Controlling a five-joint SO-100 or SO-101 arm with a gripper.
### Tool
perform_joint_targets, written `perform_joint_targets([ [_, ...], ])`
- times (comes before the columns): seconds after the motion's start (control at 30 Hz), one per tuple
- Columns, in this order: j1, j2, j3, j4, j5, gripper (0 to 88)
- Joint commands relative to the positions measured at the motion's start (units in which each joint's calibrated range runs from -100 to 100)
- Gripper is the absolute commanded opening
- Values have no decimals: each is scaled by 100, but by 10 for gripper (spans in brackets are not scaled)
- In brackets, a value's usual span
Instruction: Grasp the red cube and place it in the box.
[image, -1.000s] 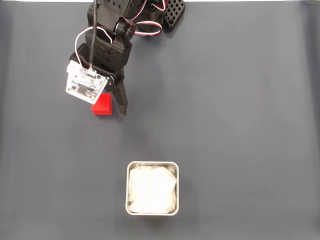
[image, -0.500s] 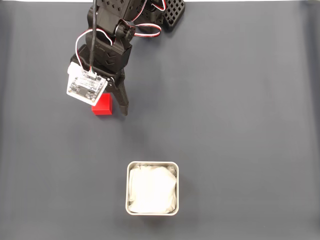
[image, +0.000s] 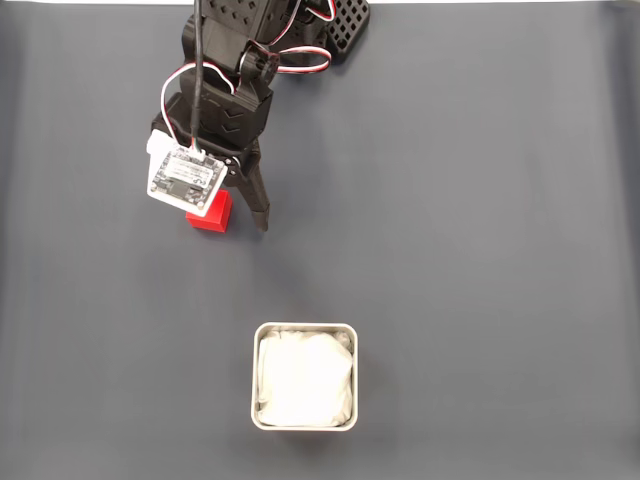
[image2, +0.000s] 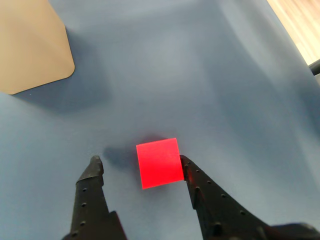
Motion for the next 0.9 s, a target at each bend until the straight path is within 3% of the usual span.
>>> perform_joint_targets([
  [0.0,-89,-258,-11,54,-59,351],
  [0.3,-103,-276,17,54,-59,325],
  [0.5,-103,-276,17,54,-24,191],
  [0.87,-103,-224,-11,45,-24,43],
])
